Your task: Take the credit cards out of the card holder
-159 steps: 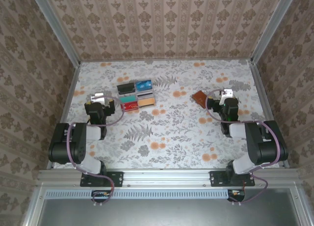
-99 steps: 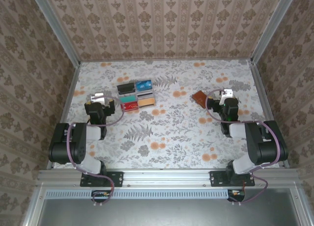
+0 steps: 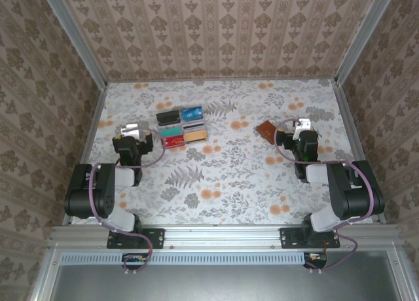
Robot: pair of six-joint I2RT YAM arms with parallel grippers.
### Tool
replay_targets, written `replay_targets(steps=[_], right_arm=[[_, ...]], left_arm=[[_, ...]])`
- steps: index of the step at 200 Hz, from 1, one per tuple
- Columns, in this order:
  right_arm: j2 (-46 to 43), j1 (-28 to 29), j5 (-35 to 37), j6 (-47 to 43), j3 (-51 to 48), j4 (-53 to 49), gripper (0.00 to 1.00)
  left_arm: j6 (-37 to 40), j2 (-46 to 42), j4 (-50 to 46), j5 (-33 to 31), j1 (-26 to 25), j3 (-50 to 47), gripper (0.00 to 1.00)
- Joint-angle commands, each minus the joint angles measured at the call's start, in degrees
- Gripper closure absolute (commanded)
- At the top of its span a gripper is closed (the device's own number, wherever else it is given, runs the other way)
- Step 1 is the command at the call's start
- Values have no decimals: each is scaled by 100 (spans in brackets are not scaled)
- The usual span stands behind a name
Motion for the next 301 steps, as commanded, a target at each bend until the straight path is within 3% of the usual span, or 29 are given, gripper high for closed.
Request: replay_targets(steps=[1, 22, 47, 75, 100, 119, 149, 182, 235, 301], right_arm=[[-50, -2, 28, -41, -98, 206, 0], [-588, -3, 269, 45, -109, -221, 0], [-1422, -1, 662, 229, 232, -1400, 0], [-2081, 3, 943, 730, 979, -3107, 0], [-2118, 5, 1069, 1456, 1871, -4815, 0], [-1858, -2, 948, 1994, 2476, -5741, 0], [-1070, -3, -258, 2123, 3435, -6774, 0], [-165, 81, -1516, 2223, 3787, -6658, 0], [1619, 309, -1842, 2445, 4935, -7180, 3], [2729, 389, -2072, 2371, 5706, -7567, 6]], left_arm=[[59, -57, 54, 31, -24, 57, 0], [109, -457, -396, -390, -187, 123, 0], [183, -1040, -1052, -579, -295, 271, 0], [-213, -1794, -2714, -608, -378, 828, 0], [-820, -2251, -4073, -566, -524, 1371, 0], [-1283, -2462, -4869, -503, -701, 1717, 0], [-2103, -2559, -5786, -307, -778, 2114, 0], [-2504, -2567, -6220, 140, -812, 2249, 0], [-2483, -2376, -6208, 627, -931, 2290, 0], [-2553, -2181, -6099, 784, -1038, 2359, 0]])
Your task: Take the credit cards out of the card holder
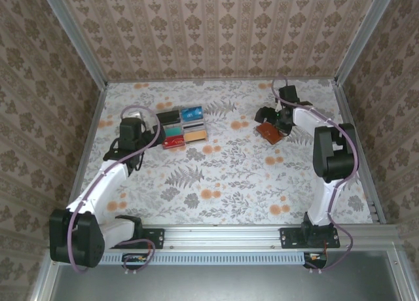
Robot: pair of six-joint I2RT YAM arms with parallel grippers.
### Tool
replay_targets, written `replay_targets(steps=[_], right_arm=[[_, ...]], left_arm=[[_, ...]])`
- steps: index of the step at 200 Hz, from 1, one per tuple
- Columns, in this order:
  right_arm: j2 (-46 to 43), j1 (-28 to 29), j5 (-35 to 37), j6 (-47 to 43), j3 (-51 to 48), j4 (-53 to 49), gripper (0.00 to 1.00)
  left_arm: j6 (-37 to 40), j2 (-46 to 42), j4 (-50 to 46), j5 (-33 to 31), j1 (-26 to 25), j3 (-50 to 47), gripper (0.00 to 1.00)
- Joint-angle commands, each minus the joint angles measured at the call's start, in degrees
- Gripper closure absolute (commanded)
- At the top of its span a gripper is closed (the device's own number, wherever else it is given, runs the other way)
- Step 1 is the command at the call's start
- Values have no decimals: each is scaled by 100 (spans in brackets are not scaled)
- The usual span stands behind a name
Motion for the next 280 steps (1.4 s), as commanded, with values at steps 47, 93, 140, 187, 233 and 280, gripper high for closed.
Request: replay_targets(steps=[47, 93, 140, 187, 233, 280], right_arm=[[122, 457, -310, 65, 69, -689, 7], [-593, 1095, -497, 285, -735, -690, 8], [-1354, 1529, -559, 429, -1170, -910, 8], [-1193, 1260, 111, 144, -1157, -1148, 12], [-719, 1168, 129, 425, -984, -939, 38], [-893, 949, 9, 623, -1372, -601, 50]], left_arm=[[-215, 132, 3, 188, -122, 239, 0], [-273, 183, 49, 260, -194, 157, 0], [-365, 209, 36, 348, -317, 127, 0], [-856, 726, -225, 968, -797, 535, 4], [-1717, 2084, 3, 2121, -1713, 1423, 14], [-2479, 3459, 494, 2920, -2585, 2280, 23]])
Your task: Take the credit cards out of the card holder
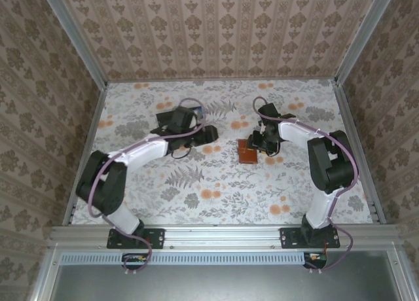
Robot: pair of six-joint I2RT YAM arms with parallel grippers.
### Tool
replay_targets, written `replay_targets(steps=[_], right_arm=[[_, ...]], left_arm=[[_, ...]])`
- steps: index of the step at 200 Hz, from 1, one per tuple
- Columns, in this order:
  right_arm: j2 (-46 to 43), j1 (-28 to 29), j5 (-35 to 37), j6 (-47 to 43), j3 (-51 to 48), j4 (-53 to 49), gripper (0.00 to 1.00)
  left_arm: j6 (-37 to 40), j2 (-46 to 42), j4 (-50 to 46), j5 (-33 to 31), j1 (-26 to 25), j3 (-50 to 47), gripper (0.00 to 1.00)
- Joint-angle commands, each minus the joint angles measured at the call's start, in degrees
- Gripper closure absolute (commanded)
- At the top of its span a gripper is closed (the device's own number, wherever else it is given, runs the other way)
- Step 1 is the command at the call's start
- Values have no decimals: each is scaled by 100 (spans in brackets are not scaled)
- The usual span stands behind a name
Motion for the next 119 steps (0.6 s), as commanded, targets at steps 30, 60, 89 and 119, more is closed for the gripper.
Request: replay_targets(steps=[30, 60, 89, 119], right_arm=[[-133, -253, -388, 127, -328, 329, 60], [-27, -293, -755, 141, -398, 512, 67], [45, -301, -897, 72, -363, 506, 68], [135, -316, -954, 25, -337, 452, 68]], left_arm=[[-943, 1215, 558, 869, -558, 821, 30], [-1143, 1781, 638, 1016, -635, 1198, 37], [-1247, 2195, 643, 1304, -671, 1542, 43], [-1411, 2405, 594, 1353, -673, 1604, 47]])
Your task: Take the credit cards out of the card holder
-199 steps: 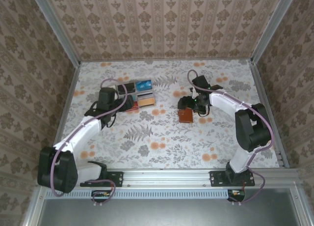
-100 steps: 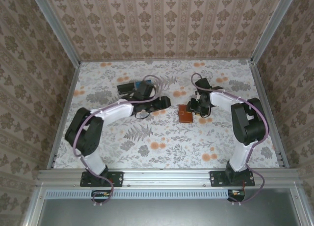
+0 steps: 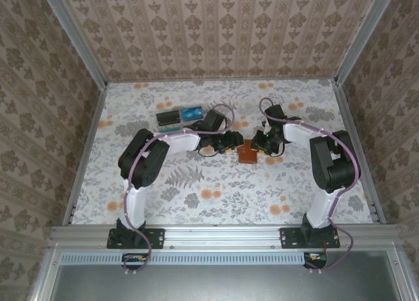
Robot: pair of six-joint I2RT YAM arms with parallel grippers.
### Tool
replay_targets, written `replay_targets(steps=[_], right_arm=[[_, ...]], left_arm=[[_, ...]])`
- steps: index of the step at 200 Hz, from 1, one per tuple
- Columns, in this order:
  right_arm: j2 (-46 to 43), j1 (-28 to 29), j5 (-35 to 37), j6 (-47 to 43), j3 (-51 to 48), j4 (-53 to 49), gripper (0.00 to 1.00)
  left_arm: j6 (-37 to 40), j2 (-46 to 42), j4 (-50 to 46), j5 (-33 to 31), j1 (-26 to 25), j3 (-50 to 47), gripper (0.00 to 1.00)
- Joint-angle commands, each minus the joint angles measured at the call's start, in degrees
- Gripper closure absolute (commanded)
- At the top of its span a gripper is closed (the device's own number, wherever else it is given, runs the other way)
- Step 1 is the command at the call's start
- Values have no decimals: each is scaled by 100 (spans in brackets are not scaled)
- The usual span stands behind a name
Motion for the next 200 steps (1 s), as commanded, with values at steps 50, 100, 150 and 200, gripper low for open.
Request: replay_targets(steps=[50, 100, 150, 200], right_arm=[[247, -23, -472, -28, -25, 72, 68], [268, -24, -1115, 167, -192, 520, 68], [-118, -54, -1064, 322, -272, 660, 65], [-1360, -126, 186, 266, -461, 542, 44]], left_arm=[[-295, 280, -13, 409, -40, 237, 48], [-614, 433, 823, 1253, -34, 239, 60], [-278, 175, 635, 959, 19, 4, 87], [904, -799, -937, 166, 230, -174, 90]])
